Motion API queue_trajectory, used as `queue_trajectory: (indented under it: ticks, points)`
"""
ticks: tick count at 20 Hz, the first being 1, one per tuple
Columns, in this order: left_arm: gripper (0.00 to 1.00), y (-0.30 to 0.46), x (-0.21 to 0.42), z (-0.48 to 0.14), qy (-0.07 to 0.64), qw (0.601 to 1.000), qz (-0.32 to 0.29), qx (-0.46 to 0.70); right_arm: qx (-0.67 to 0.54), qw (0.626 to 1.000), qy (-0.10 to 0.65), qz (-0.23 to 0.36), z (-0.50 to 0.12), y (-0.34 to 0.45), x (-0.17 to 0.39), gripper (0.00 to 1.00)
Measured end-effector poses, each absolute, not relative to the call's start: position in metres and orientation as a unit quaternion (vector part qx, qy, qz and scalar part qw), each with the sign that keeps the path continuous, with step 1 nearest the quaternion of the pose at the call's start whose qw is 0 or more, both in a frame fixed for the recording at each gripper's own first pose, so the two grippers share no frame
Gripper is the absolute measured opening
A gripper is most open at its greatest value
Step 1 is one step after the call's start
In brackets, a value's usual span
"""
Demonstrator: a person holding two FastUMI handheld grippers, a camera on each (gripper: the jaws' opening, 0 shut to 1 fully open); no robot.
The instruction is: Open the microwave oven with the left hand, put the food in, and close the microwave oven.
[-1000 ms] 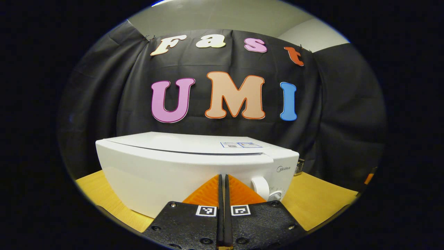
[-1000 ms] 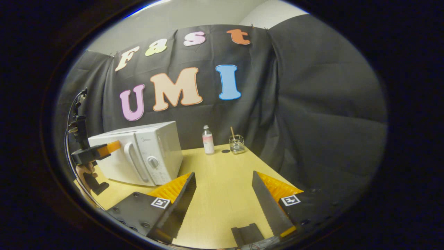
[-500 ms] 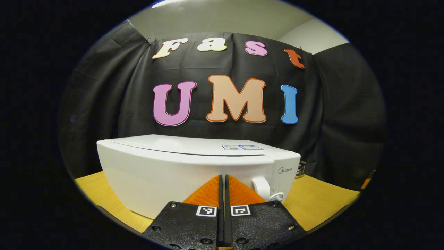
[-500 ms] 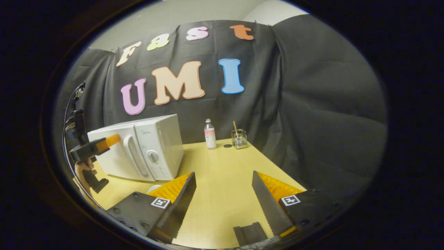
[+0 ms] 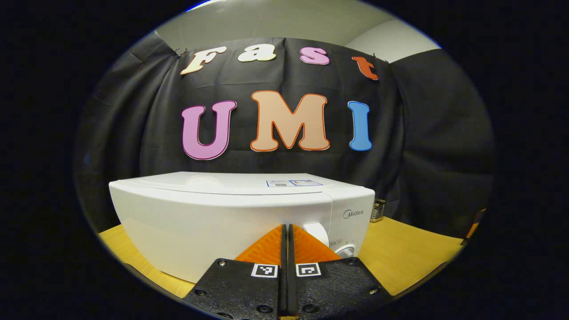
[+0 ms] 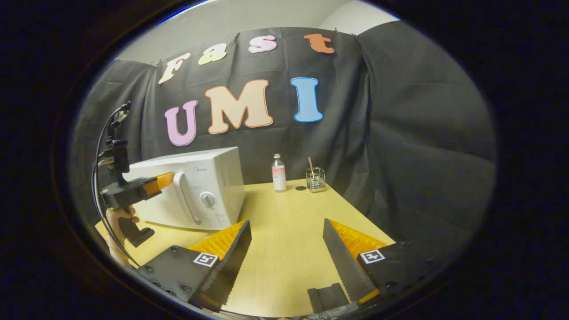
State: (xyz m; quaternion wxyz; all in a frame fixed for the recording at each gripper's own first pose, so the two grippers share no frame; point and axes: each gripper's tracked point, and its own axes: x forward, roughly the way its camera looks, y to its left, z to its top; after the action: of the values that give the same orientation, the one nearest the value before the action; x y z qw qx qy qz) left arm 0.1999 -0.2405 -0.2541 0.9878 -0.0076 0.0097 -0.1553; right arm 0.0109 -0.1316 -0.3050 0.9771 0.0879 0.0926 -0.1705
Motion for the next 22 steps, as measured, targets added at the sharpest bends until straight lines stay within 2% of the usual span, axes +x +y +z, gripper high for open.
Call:
queue_trajectory:
  ticks: [7, 9, 11, 12, 13, 16, 17, 18, 22]
  points:
    - [0.03, -0.198, 0.153, -0.223, -0.021, 0.991, -0.131, 0.011, 0.099, 0.979, 0.069, -0.162, -0.284, -0.121, 0.0, 0.92]
    - [0.22, -0.173, 0.131, -0.216, -0.029, 0.993, -0.118, 0.014, 0.101, 0.981, 0.058, -0.154, -0.276, -0.115, -0.005, 0.92]
    - [0.58, -0.15, 0.107, -0.214, -0.028, 0.993, -0.111, 0.007, 0.1, 0.982, 0.05, -0.152, -0.267, -0.112, -0.01, 0.92]
    - [0.71, -0.14, 0.096, -0.214, -0.026, 0.994, -0.108, 0.0, 0.099, 0.982, 0.047, -0.151, -0.264, -0.11, -0.013, 0.92]
    - [0.75, -0.128, 0.085, -0.211, -0.024, 0.995, -0.102, -0.008, 0.097, 0.983, 0.045, -0.152, -0.262, -0.109, -0.016, 0.92]
    - [0.99, -0.083, 0.059, -0.201, -0.021, 0.997, -0.07, -0.028, 0.086, 0.985, 0.035, -0.148, -0.252, -0.099, -0.024, 0.92]
    - [0.98, -0.068, 0.05, -0.196, -0.026, 0.997, -0.059, -0.035, 0.083, 0.986, 0.033, -0.142, -0.248, -0.093, -0.026, 1.0]
    - [0.98, -0.058, 0.042, -0.191, -0.035, 0.997, -0.056, -0.037, 0.08, 0.987, 0.031, -0.133, -0.246, -0.086, -0.028, 0.92]
    - [0.96, -0.004, 0.016, -0.192, -0.037, 0.999, -0.013, -0.017, 0.085, 0.992, 0.032, -0.085, -0.242, -0.055, -0.031, 0.92]
